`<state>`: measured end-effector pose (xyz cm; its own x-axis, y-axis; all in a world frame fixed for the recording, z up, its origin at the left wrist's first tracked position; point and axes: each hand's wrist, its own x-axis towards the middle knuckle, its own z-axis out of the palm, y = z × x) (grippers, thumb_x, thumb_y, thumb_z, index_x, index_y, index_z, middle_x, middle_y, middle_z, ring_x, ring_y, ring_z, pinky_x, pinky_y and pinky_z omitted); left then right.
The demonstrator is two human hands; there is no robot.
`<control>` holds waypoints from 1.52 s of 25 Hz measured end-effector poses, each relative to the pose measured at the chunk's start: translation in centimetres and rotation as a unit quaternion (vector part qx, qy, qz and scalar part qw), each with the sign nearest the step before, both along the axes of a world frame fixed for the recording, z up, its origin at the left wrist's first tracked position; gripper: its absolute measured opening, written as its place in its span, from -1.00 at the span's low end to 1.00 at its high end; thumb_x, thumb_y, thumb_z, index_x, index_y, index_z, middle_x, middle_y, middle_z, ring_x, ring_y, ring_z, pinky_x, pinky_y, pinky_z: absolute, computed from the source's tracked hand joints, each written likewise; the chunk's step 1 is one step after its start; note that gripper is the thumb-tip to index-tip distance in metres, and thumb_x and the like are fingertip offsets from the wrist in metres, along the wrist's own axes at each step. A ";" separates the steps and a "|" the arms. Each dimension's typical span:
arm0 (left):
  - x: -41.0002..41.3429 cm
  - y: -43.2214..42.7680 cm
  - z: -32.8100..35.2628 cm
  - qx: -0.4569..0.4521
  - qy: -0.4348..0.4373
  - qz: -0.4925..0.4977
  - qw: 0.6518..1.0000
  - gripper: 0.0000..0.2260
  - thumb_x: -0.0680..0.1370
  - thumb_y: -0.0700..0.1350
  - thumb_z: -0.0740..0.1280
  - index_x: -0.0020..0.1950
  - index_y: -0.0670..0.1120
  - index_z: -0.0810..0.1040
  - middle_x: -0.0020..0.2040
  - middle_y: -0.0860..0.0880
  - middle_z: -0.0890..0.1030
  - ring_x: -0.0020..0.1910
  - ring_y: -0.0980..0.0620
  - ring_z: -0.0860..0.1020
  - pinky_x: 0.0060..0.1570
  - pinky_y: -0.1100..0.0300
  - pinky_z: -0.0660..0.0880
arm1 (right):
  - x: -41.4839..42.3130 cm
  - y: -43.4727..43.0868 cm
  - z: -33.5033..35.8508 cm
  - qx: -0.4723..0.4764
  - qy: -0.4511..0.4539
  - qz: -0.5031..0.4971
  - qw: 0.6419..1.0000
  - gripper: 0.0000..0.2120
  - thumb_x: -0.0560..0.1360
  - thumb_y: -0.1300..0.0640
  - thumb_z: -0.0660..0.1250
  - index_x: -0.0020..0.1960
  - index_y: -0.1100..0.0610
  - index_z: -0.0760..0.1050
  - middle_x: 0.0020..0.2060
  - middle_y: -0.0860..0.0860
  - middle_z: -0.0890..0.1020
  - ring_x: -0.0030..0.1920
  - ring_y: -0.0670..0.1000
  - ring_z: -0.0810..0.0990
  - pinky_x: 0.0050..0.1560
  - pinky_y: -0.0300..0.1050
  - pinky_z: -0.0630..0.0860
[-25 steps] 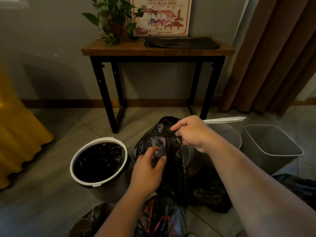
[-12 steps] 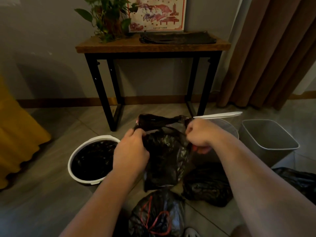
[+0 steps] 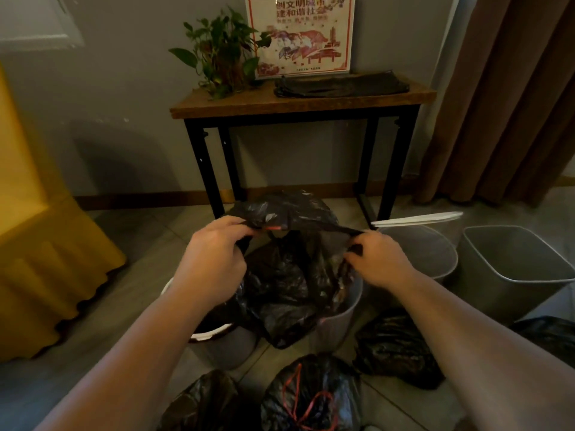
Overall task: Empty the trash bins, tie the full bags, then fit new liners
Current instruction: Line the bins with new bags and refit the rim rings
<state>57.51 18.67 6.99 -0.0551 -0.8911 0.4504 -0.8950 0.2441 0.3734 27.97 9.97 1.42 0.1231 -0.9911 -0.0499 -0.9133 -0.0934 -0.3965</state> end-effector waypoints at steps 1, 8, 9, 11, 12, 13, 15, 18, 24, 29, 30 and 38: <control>0.6 0.1 -0.3 -0.007 -0.008 0.027 1.000 -0.69 0.59 -0.24 0.37 0.29 0.02 0.69 0.29 0.15 0.58 0.29 0.19 0.48 0.29 0.46 0.27 | 0.0 0.3 0.3 -0.028 -0.040 -0.021 0.999 -0.85 0.57 -0.03 0.43 0.11 -0.02 0.65 0.09 0.01 0.66 0.18 0.10 0.64 0.14 0.05 0.59; 3.3 1.4 -5.2 0.055 -0.030 0.148 0.987 -0.54 0.53 -0.20 0.46 0.41 0.10 0.61 0.49 -0.04 0.42 0.37 -0.06 0.45 0.36 0.05 0.47 | 0.8 0.4 3.5 -0.112 -0.031 -0.024 0.993 -0.67 0.54 0.21 0.37 0.23 -0.09 0.66 0.28 0.02 0.48 0.20 0.15 0.56 0.07 -0.06 0.50; 3.4 1.5 -5.6 0.049 -0.064 0.155 0.985 -0.61 0.52 -0.21 0.45 0.32 0.07 0.67 0.41 -0.03 0.53 0.31 -0.05 0.47 0.32 0.05 0.48 | 0.8 0.4 3.8 -0.103 -0.003 -0.022 0.994 -0.61 0.55 0.18 0.36 0.34 -0.08 0.62 0.39 0.02 0.47 0.28 0.15 0.56 0.12 -0.01 0.53; 3.7 1.7 -6.4 0.017 -0.094 0.168 0.981 -0.69 0.50 -0.21 0.47 0.23 0.00 0.71 0.20 -0.01 0.68 0.13 -0.03 0.55 0.14 0.04 0.56 | 0.9 0.3 4.1 -0.079 0.047 -0.001 0.996 -0.56 0.57 0.11 0.33 0.44 -0.06 0.55 0.37 0.01 0.57 0.27 0.14 0.59 0.09 0.04 0.57; 3.8 1.7 -6.6 0.017 -0.064 0.181 0.981 -0.70 0.52 -0.16 0.47 0.25 0.00 0.68 0.17 0.01 0.67 0.09 -0.04 0.57 0.07 0.03 0.57 | 0.9 0.4 4.2 -0.072 0.062 -0.001 0.996 -0.59 0.58 0.06 0.32 0.41 -0.06 0.55 0.25 0.01 0.64 0.18 0.12 0.63 -0.01 0.01 0.57; 3.7 1.8 -6.6 0.030 -0.023 0.201 0.979 -0.67 0.54 -0.10 0.46 0.31 0.02 0.62 0.19 0.01 0.64 0.10 -0.07 0.59 0.02 0.04 0.56 | 1.0 0.6 4.3 -0.079 0.072 -0.006 0.994 -0.66 0.58 0.01 0.32 0.34 -0.06 0.57 0.07 -0.03 0.67 0.03 0.07 0.64 -0.13 -0.04 0.53; 3.4 1.6 -7.1 0.061 0.042 0.230 0.970 -0.54 0.52 -0.11 0.46 0.41 0.05 0.48 0.27 -0.01 0.58 0.17 -0.13 0.60 0.02 0.03 0.54 | 1.1 1.0 4.6 -0.152 0.087 -0.019 0.984 -0.83 0.57 -0.05 0.37 0.13 -0.09 0.63 -0.23 -0.14 0.56 -0.22 -0.05 0.54 -0.23 -0.10 0.43; 2.8 1.5 -7.7 0.085 0.077 0.221 0.968 -0.42 0.49 -0.23 0.42 0.47 0.12 0.44 0.37 -0.06 0.50 0.25 -0.20 0.56 0.11 -0.04 0.56 | 0.9 1.3 4.4 -0.216 0.059 -0.013 0.974 -0.85 0.52 0.11 0.46 -0.11 -0.13 0.55 -0.20 -0.16 0.44 -0.20 -0.07 0.46 -0.19 -0.10 0.41; 2.7 1.6 -7.6 0.037 0.015 0.221 0.974 -0.87 0.57 -0.13 0.37 0.05 0.02 0.69 -0.07 0.19 0.43 -0.05 0.00 0.53 -0.20 0.26 0.34 | 0.1 1.7 4.1 -0.079 0.082 0.002 0.993 -0.65 0.56 0.16 0.35 0.29 -0.11 0.65 0.47 -0.08 0.47 0.31 0.09 0.55 0.16 0.04 0.57; 2.0 1.2 -7.8 0.002 0.068 0.194 0.979 -0.76 0.50 -0.18 0.42 0.10 0.11 0.66 0.20 0.14 0.40 0.12 0.09 0.42 0.07 0.18 0.40 | 0.1 2.6 4.2 -0.177 0.095 -0.013 0.979 -0.92 0.55 0.03 0.43 0.03 -0.12 0.59 -0.16 -0.14 0.54 -0.17 -0.03 0.55 -0.24 -0.07 0.54; 1.7 1.1 -7.7 0.001 0.057 0.174 0.983 -0.76 0.50 -0.18 0.38 0.04 0.16 0.67 0.19 0.14 0.40 0.14 0.13 0.34 0.12 0.14 0.39 | 0.0 2.6 4.1 -0.199 0.088 -0.012 0.976 -0.86 0.53 0.10 0.44 -0.08 -0.14 0.55 -0.16 -0.14 0.51 -0.18 -0.03 0.53 -0.26 -0.07 0.51; 2.1 0.5 -6.9 0.082 0.048 0.195 0.976 -0.90 0.57 -0.13 0.39 0.02 0.06 0.62 -0.10 0.02 0.64 -0.29 0.10 0.55 -0.38 0.25 0.45 | -0.2 1.8 3.7 -0.105 0.079 -0.001 0.991 -0.72 0.60 0.12 0.29 0.29 0.03 0.58 0.12 0.01 0.59 -0.03 0.05 0.55 -0.12 -0.03 0.48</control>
